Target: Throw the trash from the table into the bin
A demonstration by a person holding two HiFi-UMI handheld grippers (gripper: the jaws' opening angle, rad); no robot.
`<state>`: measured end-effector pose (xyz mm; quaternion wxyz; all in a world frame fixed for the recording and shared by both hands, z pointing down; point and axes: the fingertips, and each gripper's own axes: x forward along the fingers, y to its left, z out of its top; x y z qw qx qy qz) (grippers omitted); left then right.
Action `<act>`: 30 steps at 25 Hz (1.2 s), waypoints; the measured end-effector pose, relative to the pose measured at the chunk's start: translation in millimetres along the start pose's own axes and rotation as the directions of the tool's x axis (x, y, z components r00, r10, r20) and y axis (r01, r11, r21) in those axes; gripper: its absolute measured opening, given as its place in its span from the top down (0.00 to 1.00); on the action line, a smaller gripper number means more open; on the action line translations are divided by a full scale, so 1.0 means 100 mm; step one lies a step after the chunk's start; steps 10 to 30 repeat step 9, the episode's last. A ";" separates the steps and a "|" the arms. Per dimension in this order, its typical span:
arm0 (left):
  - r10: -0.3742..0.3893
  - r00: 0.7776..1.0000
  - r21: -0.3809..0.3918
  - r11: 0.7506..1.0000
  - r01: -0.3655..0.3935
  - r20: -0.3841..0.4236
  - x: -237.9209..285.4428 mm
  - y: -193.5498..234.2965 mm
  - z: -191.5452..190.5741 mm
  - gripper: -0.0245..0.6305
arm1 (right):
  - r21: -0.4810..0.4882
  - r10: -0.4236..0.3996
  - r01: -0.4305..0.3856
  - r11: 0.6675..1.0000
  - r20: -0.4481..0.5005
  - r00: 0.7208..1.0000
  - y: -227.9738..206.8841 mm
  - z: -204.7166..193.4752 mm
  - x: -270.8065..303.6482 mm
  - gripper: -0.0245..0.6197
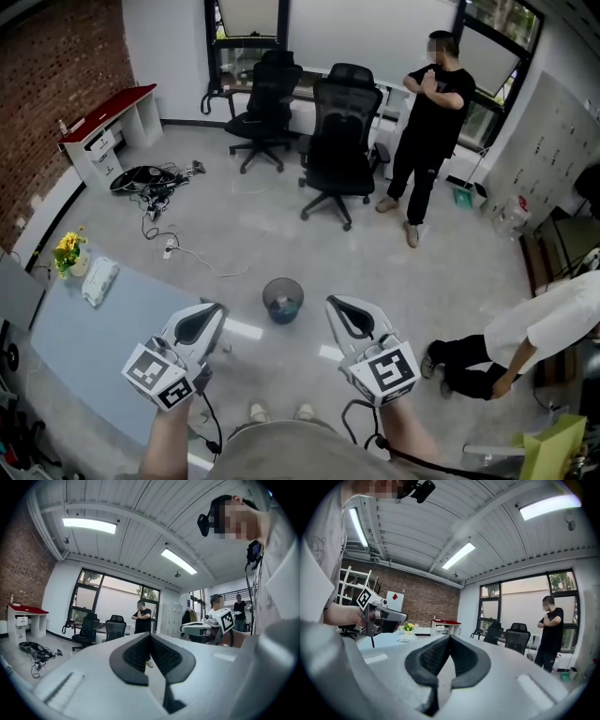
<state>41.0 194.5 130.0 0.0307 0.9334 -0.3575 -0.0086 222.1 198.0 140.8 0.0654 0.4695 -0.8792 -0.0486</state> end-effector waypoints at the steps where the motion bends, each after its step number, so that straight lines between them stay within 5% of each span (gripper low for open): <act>1: -0.003 1.000 -0.002 1.000 0.003 0.000 -0.01 0.01 -0.01 0.96 | -0.001 -0.003 0.003 1.000 -0.004 1.000 0.01 0.00 0.00 0.96; 30: -0.013 1.000 0.005 1.000 0.013 -0.009 -0.05 0.06 -0.08 0.96 | -0.002 -0.010 0.010 1.000 -0.014 1.000 0.11 -0.04 0.01 0.96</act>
